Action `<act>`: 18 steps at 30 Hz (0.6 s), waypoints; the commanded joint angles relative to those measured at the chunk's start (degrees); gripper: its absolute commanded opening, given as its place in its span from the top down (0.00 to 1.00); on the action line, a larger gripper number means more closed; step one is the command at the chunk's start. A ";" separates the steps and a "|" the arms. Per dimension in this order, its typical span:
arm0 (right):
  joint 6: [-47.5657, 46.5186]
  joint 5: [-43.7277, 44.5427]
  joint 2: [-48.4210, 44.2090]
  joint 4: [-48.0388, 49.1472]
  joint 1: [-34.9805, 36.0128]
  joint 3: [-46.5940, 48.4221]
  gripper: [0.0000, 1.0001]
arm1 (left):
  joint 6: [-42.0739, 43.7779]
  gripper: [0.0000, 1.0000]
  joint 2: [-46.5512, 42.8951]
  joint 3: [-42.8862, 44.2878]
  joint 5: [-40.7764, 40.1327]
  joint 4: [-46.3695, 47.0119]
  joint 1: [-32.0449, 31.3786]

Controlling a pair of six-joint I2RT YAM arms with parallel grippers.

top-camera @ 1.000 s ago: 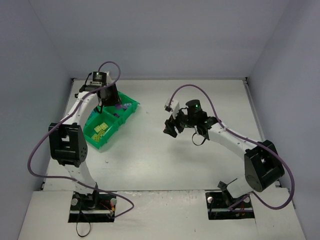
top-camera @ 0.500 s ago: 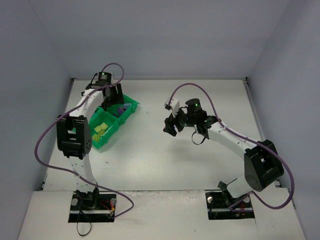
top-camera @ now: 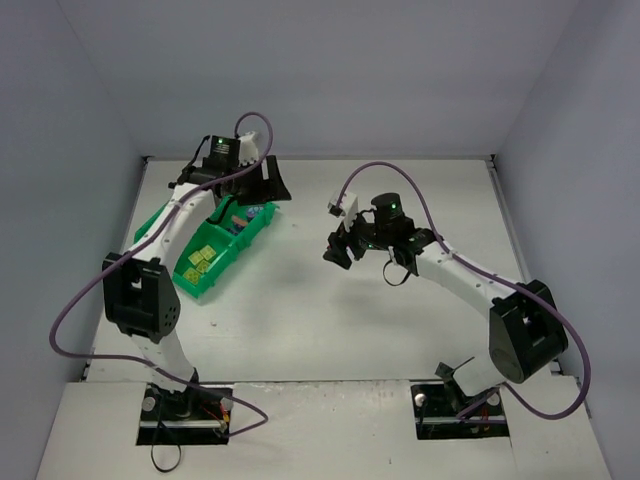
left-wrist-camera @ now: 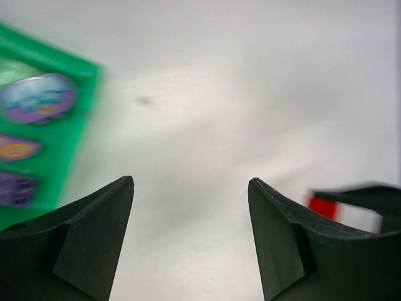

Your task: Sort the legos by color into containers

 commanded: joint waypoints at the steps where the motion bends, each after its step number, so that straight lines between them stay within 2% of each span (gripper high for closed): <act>1: -1.90 -3.07 -2.22 4.81 0.24 4.59 0.90 | -3.78 0.33 -5.68 -1.99 16.91 5.78 -2.43; 2: -2.08 -3.25 -1.87 4.81 0.41 4.94 0.90 | -3.96 0.33 -6.73 -2.69 20.84 7.26 -3.05; 5: -2.52 -3.60 -1.60 4.99 1.11 6.17 0.90 | -3.53 0.33 -7.62 -3.84 26.05 7.19 -5.25; 8: -2.96 -3.78 -1.25 5.16 1.82 7.22 0.89 | -3.53 0.33 -7.71 -4.63 28.87 6.93 -6.65; 18: -3.31 -4.13 -0.20 6.22 3.05 9.16 0.89 | -3.00 0.34 -5.60 -5.60 31.34 4.82 -9.64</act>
